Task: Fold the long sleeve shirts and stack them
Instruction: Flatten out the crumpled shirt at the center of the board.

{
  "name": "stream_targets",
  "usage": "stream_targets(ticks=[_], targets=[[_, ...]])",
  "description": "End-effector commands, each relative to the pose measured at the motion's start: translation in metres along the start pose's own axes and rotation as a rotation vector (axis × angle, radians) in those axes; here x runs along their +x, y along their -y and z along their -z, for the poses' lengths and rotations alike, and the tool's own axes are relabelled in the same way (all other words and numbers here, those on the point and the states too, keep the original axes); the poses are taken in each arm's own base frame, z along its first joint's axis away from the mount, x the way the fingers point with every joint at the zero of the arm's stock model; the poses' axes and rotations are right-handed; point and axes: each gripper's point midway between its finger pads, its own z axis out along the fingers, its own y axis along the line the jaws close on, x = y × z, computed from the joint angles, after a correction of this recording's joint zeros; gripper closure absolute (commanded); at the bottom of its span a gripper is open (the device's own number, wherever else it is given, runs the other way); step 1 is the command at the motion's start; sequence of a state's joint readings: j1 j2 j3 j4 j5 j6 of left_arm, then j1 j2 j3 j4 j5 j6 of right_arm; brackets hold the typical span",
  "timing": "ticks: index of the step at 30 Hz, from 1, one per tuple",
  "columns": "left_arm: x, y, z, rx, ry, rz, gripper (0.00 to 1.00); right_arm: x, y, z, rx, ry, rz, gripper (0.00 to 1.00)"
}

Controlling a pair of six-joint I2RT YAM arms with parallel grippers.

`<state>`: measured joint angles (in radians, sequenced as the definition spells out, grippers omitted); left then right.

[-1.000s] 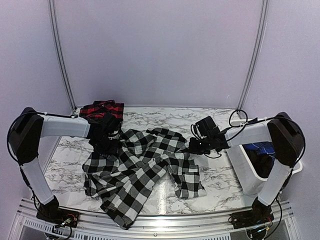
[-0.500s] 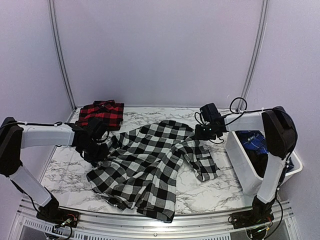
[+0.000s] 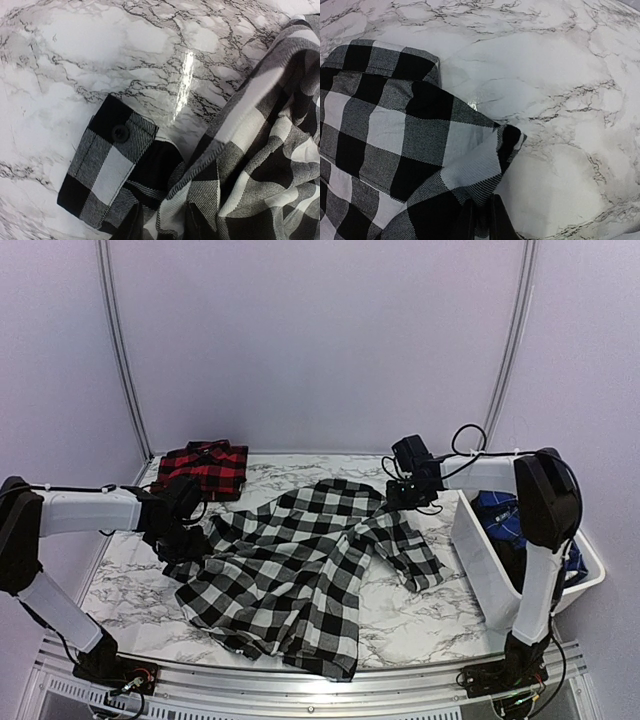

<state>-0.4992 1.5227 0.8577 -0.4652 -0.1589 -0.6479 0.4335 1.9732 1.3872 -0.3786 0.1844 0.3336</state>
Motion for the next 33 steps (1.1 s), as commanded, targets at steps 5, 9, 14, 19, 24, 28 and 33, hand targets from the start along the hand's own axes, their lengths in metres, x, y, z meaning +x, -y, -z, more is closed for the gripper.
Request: stream_targets(ticks=[5,9,14,19,24,28,33], targets=[[-0.044,0.025,0.048,0.105,0.123,-0.029,0.55,-0.008,0.005,0.015,0.042,0.011,0.057,0.69],[-0.078,0.05,0.083,0.152,0.253,-0.076,0.51,-0.001,-0.01,0.03,0.043,0.024,0.107,0.55],[-0.112,0.062,0.082,0.084,0.308,-0.116,0.42,0.008,-0.026,0.045,0.016,0.034,0.131,0.52],[-0.116,0.057,0.047,0.015,0.233,-0.029,0.41,0.017,-0.05,0.063,-0.055,0.046,0.15,0.51],[-0.114,0.053,0.022,0.042,0.166,0.117,0.36,0.025,-0.071,0.08,-0.112,0.058,0.177,0.5],[-0.11,0.057,0.011,0.103,0.146,0.25,0.35,0.029,-0.077,0.086,-0.14,0.061,0.179,0.5],[-0.11,0.057,-0.006,0.175,0.126,0.425,0.34,0.031,-0.083,0.092,-0.159,0.066,0.178,0.5]])
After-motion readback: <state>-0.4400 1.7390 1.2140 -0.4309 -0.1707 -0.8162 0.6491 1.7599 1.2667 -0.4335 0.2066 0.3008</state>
